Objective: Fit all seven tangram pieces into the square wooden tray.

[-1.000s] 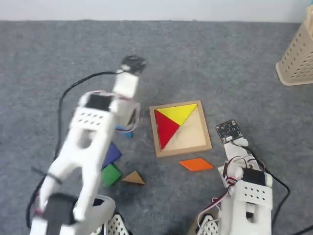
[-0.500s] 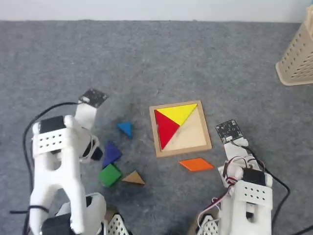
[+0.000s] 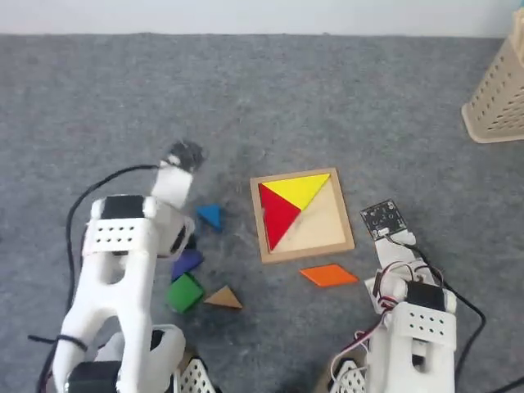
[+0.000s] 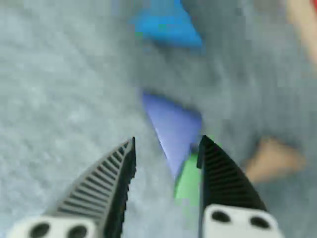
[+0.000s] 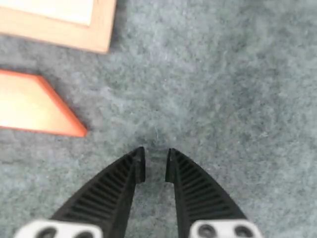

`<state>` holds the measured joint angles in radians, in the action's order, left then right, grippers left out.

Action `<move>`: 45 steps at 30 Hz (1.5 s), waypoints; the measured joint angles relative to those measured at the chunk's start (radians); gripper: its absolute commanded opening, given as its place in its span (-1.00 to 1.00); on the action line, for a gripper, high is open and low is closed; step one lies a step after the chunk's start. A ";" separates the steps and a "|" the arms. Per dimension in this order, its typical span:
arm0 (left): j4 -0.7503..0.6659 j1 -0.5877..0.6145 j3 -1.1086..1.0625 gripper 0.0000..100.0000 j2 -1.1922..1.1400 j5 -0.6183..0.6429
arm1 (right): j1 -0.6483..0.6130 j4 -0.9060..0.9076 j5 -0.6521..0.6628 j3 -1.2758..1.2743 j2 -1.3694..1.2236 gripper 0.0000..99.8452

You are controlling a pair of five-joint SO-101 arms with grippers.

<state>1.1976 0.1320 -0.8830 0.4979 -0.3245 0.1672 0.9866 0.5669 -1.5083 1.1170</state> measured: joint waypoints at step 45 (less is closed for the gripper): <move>-0.382 0.115 -0.138 -0.60 0.000 0.282 | -0.658 0.187 0.235 0.368 -0.333 -0.52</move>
<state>0.8155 0.2470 -1.0211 0.4979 -0.0422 -0.4910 1.1738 0.8017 -1.1400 0.7841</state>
